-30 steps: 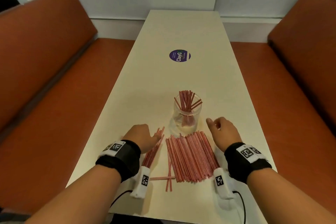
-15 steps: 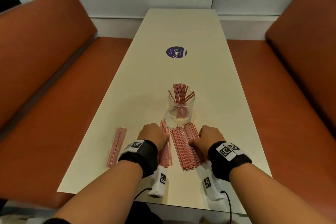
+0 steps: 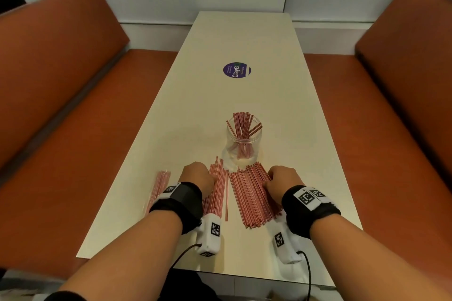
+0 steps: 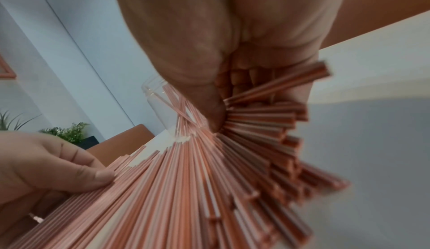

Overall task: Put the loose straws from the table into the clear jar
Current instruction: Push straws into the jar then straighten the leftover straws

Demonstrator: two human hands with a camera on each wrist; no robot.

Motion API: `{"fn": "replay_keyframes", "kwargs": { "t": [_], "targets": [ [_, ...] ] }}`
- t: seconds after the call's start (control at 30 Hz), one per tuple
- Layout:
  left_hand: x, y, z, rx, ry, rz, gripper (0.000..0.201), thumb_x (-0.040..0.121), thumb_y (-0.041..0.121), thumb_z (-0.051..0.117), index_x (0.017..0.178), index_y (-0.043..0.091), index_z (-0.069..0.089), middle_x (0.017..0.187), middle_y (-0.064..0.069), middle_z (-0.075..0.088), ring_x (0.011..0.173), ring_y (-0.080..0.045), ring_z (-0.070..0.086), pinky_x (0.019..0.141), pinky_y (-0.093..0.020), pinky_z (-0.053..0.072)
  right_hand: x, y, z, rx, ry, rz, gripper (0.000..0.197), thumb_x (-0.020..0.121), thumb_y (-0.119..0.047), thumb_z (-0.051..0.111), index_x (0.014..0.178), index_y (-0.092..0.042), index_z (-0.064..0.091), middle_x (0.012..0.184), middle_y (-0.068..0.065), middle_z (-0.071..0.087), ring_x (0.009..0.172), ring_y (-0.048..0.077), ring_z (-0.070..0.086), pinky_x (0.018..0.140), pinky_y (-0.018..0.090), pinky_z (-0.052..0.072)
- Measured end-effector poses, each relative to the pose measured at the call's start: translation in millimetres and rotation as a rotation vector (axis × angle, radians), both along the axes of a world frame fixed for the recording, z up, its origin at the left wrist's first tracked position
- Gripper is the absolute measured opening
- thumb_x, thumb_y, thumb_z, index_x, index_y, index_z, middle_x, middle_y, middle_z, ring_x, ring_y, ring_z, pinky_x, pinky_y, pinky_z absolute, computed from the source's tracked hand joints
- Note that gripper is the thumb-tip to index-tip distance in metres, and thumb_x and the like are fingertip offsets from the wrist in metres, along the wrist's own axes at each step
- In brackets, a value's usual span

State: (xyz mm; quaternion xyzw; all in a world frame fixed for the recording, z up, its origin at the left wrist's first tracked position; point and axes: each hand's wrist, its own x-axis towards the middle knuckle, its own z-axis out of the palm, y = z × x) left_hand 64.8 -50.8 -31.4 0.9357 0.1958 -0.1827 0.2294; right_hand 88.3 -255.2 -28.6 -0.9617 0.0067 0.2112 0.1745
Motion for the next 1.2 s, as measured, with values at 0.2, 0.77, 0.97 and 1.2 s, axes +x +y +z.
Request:
{"fn": "replay_keyframes", "kwargs": {
  "t": [0.2, 0.77, 0.97, 1.2],
  "targets": [
    [2.2, 11.8, 20.8, -0.213, -0.195, 0.154, 0.03, 0.095, 0.026, 0.054, 0.08, 0.003, 0.064, 0.082, -0.012, 0.07, 0.078, -0.024, 0.069, 0.075, -0.032, 0.055, 3.5, -8.3, -1.8, 0.03, 0.025, -0.017, 0.022, 0.094, -0.018, 0.044, 0.106, -0.007, 0.059, 0.106, 0.012, 0.066, 0.087, 0.026, 0.06, 0.072, 0.029, 0.045],
    [95.4, -63.1, 83.1, -0.825, -0.607, 0.14, 0.016, 0.099, 0.013, 0.042, 0.092, 0.013, 0.056, 0.084, -0.005, 0.066, 0.081, -0.024, 0.068, 0.075, -0.031, 0.059, 8.4, -18.9, -19.4, 0.228, 0.078, -0.145, 0.018, 0.098, -0.013, 0.029, 0.105, -0.004, 0.043, 0.077, 0.003, 0.048, 0.065, 0.017, 0.046, 0.057, 0.03, 0.038],
    [88.4, -67.7, 66.0, -0.557, -0.535, 0.019, 0.015, 0.097, 0.018, 0.046, 0.104, 0.014, 0.059, 0.096, 0.0, 0.068, 0.078, -0.011, 0.06, 0.061, -0.013, 0.039, 6.9, -18.8, -17.8, 0.234, 0.064, -0.15, 0.022, 0.099, -0.016, 0.028, 0.11, -0.006, 0.045, 0.088, 0.007, 0.055, 0.075, 0.021, 0.051, 0.065, 0.03, 0.04],
    [78.3, -52.8, 75.3, -0.565, -0.65, -0.003, 0.024, 0.096, 0.021, 0.052, 0.119, 0.015, 0.057, 0.114, 0.001, 0.065, 0.102, -0.012, 0.06, 0.084, -0.018, 0.041, 7.1, -19.6, -22.2, 0.249, 0.045, -0.148, 0.023, 0.099, -0.017, 0.029, 0.11, -0.006, 0.045, 0.082, 0.003, 0.053, 0.068, 0.017, 0.05, 0.065, 0.031, 0.041]
  ]
}}
